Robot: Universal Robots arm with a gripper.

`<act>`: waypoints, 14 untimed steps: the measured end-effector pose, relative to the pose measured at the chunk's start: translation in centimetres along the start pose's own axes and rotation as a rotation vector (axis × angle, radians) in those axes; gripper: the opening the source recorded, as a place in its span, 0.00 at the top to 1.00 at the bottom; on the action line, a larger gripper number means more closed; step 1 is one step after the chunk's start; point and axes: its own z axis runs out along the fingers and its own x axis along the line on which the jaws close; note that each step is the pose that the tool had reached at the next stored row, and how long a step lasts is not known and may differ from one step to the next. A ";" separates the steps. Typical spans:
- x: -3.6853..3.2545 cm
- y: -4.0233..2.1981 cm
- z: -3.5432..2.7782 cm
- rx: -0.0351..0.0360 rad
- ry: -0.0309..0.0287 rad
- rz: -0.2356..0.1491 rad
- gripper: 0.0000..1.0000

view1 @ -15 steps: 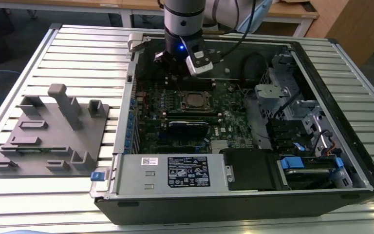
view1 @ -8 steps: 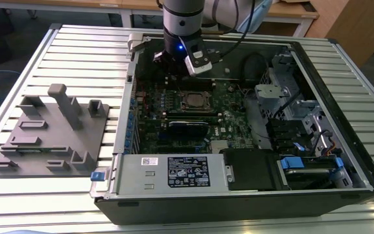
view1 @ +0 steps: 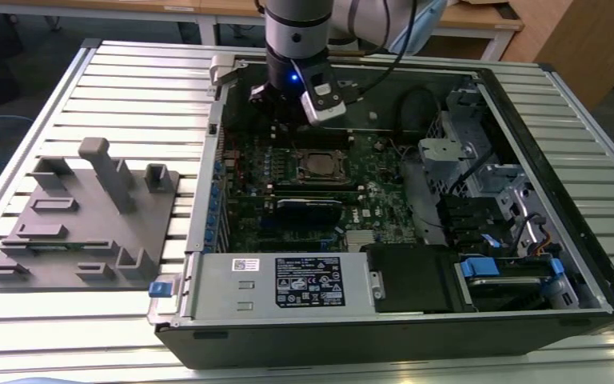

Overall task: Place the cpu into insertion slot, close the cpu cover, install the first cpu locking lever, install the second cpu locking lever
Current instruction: 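Install the first cpu locking lever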

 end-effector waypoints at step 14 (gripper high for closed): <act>0.63 -0.06 -0.01 -0.0002 -0.0016 0.000 0.90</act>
